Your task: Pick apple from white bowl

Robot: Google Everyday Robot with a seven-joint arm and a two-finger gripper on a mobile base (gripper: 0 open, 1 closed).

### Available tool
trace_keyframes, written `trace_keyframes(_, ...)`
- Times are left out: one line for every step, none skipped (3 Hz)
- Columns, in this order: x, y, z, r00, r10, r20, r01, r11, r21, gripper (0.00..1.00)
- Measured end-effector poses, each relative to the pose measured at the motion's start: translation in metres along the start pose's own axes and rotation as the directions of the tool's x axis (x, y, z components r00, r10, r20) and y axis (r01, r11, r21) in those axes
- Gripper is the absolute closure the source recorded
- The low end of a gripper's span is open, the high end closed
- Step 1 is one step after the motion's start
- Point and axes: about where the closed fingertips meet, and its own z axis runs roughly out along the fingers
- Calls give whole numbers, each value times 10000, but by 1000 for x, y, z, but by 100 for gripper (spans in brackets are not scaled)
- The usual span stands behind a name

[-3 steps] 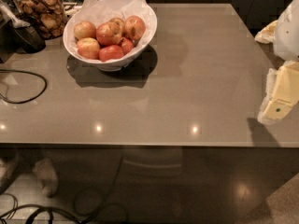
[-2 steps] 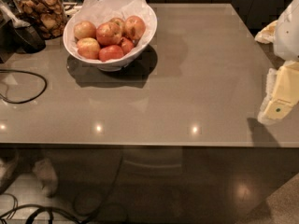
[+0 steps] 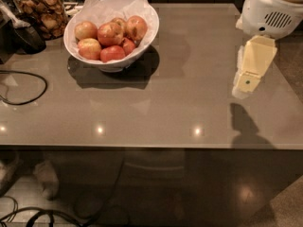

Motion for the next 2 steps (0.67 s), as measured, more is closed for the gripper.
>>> trace_keyframes(-6,-3,1,9999,18,116,-20,9999,158,0)
trace_keyframes(-39,-16,9,9953,628,740,-612,9978,-243,0)
